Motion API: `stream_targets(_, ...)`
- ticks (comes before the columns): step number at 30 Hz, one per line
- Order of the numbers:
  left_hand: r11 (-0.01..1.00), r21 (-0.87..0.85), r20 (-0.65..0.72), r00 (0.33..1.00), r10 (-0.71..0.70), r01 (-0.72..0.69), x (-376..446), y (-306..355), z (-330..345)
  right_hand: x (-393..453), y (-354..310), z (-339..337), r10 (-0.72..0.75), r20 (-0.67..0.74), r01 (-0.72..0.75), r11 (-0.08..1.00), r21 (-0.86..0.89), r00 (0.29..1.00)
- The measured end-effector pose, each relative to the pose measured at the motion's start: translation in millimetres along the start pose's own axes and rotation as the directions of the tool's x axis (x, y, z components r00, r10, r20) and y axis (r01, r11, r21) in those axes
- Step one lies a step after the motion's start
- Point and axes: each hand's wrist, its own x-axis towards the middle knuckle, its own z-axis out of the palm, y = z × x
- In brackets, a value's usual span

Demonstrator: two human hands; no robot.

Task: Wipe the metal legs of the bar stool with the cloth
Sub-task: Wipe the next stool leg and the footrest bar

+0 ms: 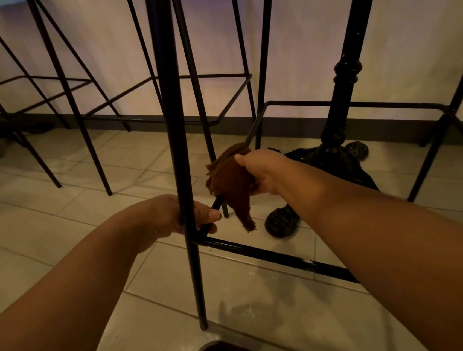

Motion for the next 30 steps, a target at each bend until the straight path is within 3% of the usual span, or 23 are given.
stream_targets(6,0.998,0.006,-0.025,0.998,-0.059,0.059,-4,12,8,-2,6,3,0.028,-0.040,-0.025,0.997,0.076,0.999)
stream_targets(14,0.995,-0.031,-0.082,0.991,-0.102,0.100,-10,15,14,-19,24,3,-0.036,-0.085,0.036,0.999,0.000,0.996)
stream_targets(20,0.989,-0.122,-0.132,0.986,-0.105,0.089,-18,7,15,-31,27,8,-0.127,-0.106,0.100,0.969,-0.227,0.986)
stream_targets(24,0.963,-0.265,-0.200,0.975,-0.095,0.040,-22,-9,18,-40,31,8,-0.235,-0.103,0.161,0.868,-0.471,0.966)
stream_targets(27,0.946,-0.322,-0.268,0.957,-0.110,0.018,-27,-13,16,-49,36,8,-0.344,0.008,0.265,0.707,-0.656,0.939)
stream_targets(30,0.955,-0.295,-0.280,0.956,-0.085,-0.001,-33,-7,12,-57,40,6,-0.391,0.104,0.338,0.599,-0.726,0.915)
